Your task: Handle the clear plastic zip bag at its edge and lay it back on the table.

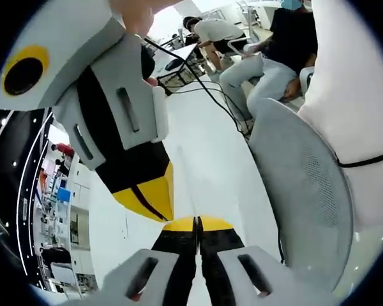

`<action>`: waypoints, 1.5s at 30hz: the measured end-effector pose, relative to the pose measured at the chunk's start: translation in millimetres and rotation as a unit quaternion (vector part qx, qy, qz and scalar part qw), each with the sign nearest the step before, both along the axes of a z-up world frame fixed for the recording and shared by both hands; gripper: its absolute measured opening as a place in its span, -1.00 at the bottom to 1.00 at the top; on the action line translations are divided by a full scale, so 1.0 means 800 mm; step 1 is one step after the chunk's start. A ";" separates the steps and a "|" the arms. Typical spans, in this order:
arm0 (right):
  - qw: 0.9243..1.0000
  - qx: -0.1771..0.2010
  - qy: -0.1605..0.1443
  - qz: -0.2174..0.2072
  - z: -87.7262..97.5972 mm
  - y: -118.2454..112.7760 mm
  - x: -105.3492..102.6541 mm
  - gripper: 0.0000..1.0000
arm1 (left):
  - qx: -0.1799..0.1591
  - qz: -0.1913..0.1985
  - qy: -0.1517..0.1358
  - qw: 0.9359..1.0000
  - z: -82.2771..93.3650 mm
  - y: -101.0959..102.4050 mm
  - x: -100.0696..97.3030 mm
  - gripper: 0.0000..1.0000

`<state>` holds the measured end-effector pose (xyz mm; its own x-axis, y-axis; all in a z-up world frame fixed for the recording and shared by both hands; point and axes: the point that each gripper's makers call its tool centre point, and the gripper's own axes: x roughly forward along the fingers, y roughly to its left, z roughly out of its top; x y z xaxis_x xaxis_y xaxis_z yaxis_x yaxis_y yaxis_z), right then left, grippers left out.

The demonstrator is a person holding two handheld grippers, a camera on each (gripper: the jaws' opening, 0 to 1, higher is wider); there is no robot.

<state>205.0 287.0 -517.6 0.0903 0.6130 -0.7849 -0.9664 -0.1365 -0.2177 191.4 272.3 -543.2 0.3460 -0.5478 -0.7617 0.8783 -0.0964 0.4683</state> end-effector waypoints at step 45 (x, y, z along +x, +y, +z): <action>0.995 0.013 0.012 -0.098 -0.003 -0.024 0.043 -1.00 | -0.053 0.008 0.021 0.998 0.021 -0.007 -0.005 -1.00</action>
